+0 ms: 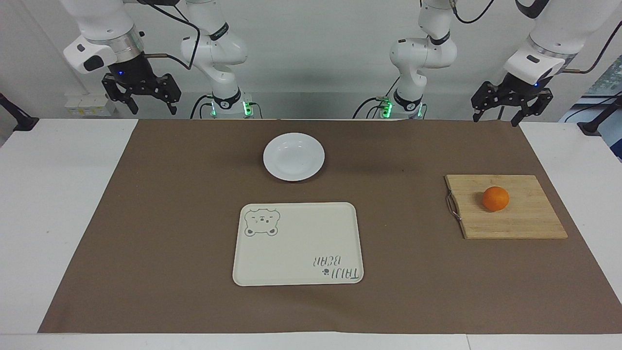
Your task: Place orange and plate with both arms
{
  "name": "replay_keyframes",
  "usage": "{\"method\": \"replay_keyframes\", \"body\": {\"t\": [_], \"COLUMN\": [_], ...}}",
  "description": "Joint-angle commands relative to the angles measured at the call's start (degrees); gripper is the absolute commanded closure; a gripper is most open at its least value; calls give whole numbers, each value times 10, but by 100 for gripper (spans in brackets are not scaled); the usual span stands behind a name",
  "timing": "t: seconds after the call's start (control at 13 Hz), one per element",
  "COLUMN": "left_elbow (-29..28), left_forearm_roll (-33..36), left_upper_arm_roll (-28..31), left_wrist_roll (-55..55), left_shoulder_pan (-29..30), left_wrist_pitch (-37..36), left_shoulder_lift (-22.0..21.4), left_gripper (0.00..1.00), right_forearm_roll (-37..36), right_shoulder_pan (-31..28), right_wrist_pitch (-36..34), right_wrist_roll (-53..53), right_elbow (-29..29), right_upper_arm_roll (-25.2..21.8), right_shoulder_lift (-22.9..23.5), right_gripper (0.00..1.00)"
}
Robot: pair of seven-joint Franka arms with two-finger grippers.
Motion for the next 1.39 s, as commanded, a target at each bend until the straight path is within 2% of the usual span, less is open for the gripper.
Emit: {"method": "replay_keyframes", "body": {"t": [0.0, 0.15, 0.46, 1.31], "left_elbow": [-3, -2, -2, -3], "left_forearm_roll": [11, 11, 11, 10], "left_upper_arm_roll": [0, 0, -2, -2], "left_wrist_roll": [4, 4, 3, 6], "left_shoulder_pan": [-3, -4, -6, 1], "left_wrist_pitch": [-13, -9, -5, -6], "left_shoulder_lift": [-9, -9, -9, -9], "left_gripper": [0, 0, 0, 0], "right_forearm_roll": [8, 24, 25, 25], "right_shoulder_pan": [-4, -8, -7, -12], "right_wrist_pitch": [0, -31, -4, 1], "right_wrist_roll": [-6, -6, -10, -11], "right_elbow": [-9, 5, -5, -16], "right_upper_arm_roll": [6, 7, 7, 4], "right_shoulder_lift": [-8, 2, -3, -9], "right_gripper": [0, 0, 0, 0]}}
